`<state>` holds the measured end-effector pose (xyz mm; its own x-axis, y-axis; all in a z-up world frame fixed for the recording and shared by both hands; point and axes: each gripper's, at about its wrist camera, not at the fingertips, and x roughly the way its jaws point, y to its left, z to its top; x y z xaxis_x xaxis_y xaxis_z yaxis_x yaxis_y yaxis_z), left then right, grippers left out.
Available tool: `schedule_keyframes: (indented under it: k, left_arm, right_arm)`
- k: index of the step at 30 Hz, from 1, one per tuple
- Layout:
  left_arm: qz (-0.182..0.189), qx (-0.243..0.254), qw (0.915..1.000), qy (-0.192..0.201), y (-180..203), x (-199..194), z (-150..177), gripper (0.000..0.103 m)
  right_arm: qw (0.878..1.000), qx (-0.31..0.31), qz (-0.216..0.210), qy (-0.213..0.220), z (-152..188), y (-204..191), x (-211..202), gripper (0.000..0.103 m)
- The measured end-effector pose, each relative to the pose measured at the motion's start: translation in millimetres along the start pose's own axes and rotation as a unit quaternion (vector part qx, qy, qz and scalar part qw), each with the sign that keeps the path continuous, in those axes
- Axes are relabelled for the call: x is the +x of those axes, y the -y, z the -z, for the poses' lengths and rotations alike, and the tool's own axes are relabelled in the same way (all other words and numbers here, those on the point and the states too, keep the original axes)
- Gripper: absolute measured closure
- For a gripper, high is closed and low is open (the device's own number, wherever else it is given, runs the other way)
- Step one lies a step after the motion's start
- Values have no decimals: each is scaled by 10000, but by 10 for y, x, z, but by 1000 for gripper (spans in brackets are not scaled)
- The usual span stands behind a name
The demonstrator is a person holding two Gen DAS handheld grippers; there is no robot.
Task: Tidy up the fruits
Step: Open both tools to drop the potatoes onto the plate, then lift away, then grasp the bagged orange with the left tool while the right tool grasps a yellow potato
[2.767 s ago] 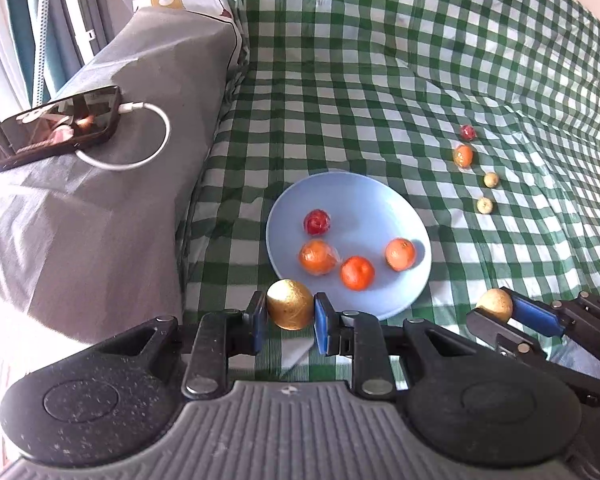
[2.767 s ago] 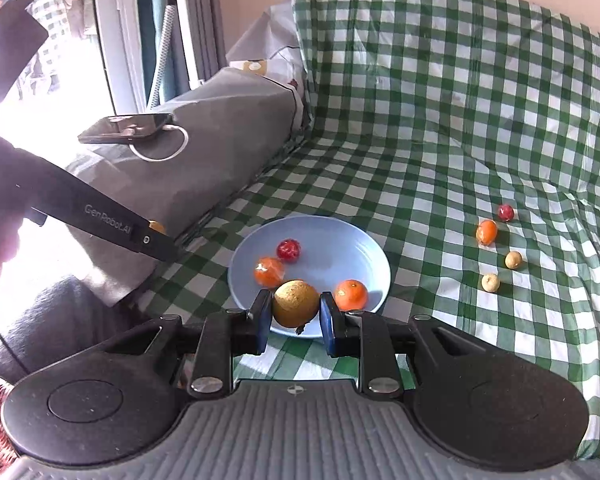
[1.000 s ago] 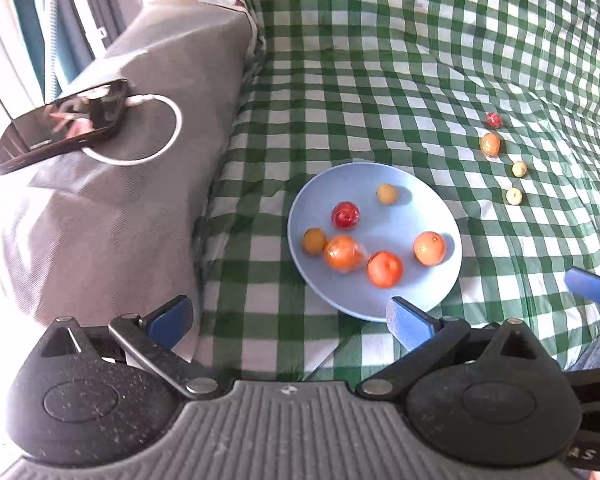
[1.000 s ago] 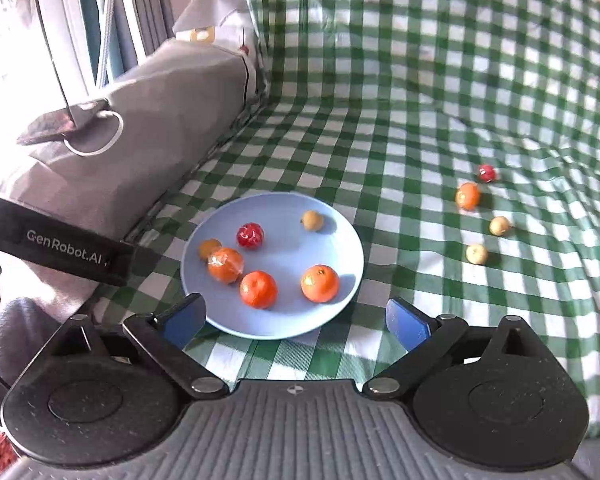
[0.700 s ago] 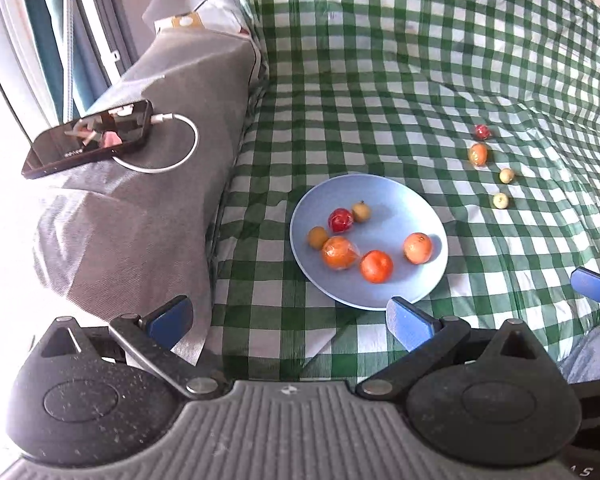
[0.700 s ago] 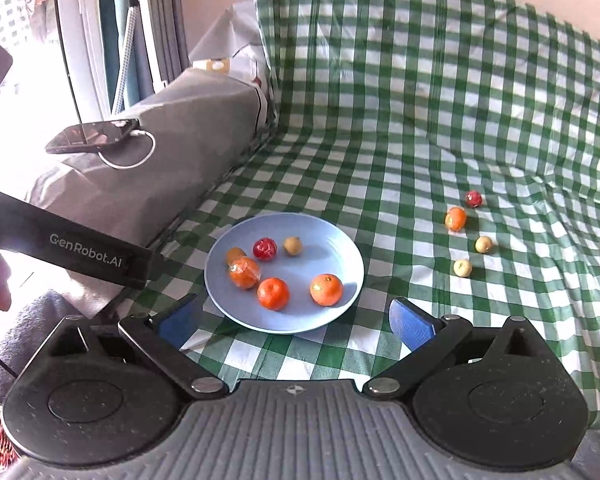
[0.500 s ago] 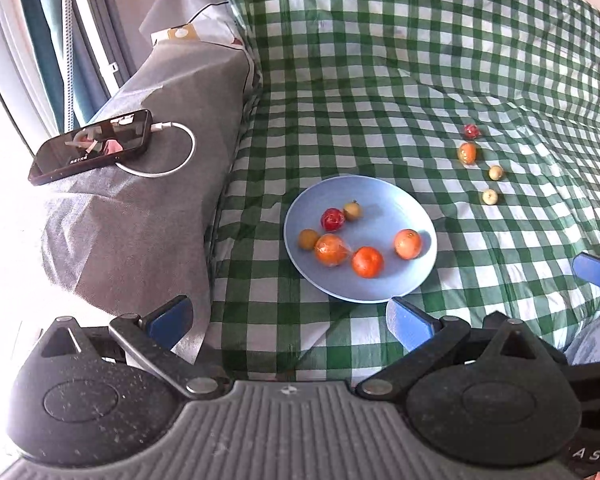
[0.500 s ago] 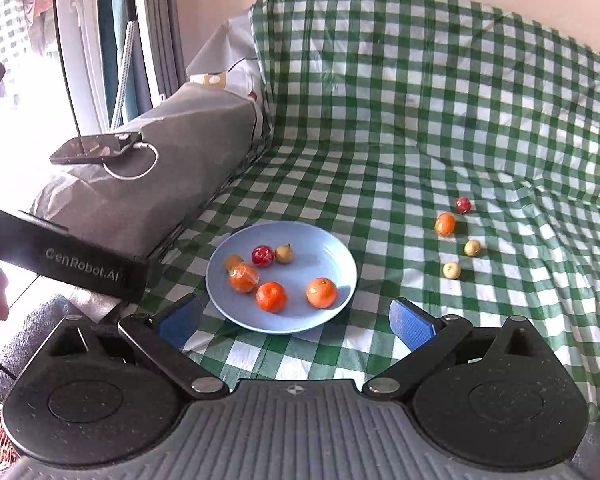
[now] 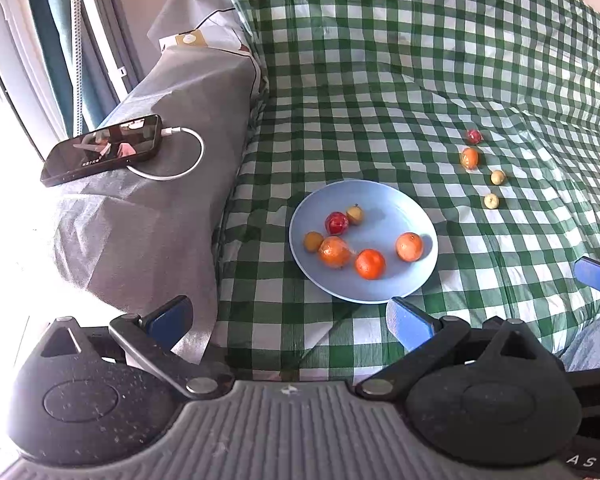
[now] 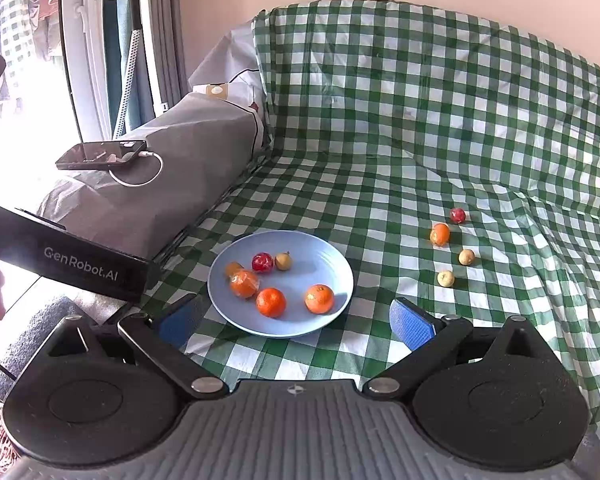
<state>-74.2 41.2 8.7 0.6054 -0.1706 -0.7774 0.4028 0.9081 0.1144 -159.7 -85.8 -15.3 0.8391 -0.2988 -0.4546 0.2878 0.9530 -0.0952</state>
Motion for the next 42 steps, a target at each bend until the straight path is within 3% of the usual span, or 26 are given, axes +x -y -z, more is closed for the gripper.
schedule_keyframes:
  k: [28, 37, 42]
  left_arm:
    - [-68, 185, 9981, -579, 110, 421, -80, 0]
    - [-111, 143, 9961, -864, 260, 740, -374, 0]
    - [-72, 197, 9953, -943, 465, 949, -642, 0]
  right_arm:
    - [9979, 488, 66, -427, 81, 248, 400, 3]
    - [9893, 1133, 851, -337, 133, 947, 790, 3]
    - [9807, 1421, 1311, -283, 176, 1544, 1345, 3]
